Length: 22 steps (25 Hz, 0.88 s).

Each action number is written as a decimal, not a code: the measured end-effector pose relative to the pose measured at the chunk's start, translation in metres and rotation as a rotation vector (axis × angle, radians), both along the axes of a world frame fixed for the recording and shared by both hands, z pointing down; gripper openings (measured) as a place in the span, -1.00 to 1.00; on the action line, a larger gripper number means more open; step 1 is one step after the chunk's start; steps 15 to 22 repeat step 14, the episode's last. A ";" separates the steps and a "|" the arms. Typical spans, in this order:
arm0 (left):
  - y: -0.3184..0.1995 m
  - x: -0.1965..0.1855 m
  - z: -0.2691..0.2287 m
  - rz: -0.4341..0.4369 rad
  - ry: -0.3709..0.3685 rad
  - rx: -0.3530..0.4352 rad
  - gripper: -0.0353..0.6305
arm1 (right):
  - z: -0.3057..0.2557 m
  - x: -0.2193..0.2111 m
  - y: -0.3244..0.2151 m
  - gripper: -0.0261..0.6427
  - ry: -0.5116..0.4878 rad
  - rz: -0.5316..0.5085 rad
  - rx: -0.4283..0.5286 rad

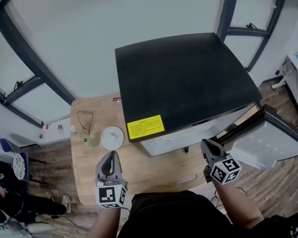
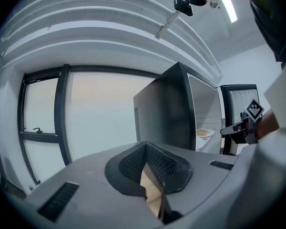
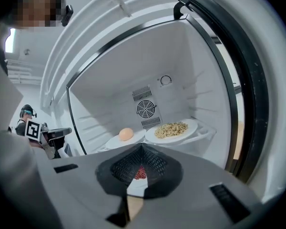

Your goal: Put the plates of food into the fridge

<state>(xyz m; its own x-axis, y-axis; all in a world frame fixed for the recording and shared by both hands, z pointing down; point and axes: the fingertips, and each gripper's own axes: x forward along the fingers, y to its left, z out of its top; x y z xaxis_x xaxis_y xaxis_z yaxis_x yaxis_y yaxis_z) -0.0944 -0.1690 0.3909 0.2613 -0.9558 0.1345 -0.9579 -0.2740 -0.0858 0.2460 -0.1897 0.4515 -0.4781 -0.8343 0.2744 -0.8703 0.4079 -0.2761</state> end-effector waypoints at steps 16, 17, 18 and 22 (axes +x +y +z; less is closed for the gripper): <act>-0.019 0.008 0.011 0.014 0.014 -0.019 -0.88 | -0.003 -0.006 -0.006 -0.86 0.164 -0.047 0.063; -0.019 0.008 0.011 0.014 0.014 -0.019 -0.88 | -0.003 -0.006 -0.006 -0.86 0.164 -0.047 0.063; -0.019 0.008 0.011 0.014 0.014 -0.019 -0.88 | -0.003 -0.006 -0.006 -0.86 0.164 -0.047 0.063; -0.019 0.008 0.011 0.014 0.014 -0.019 -0.88 | -0.003 -0.006 -0.006 -0.86 0.164 -0.047 0.063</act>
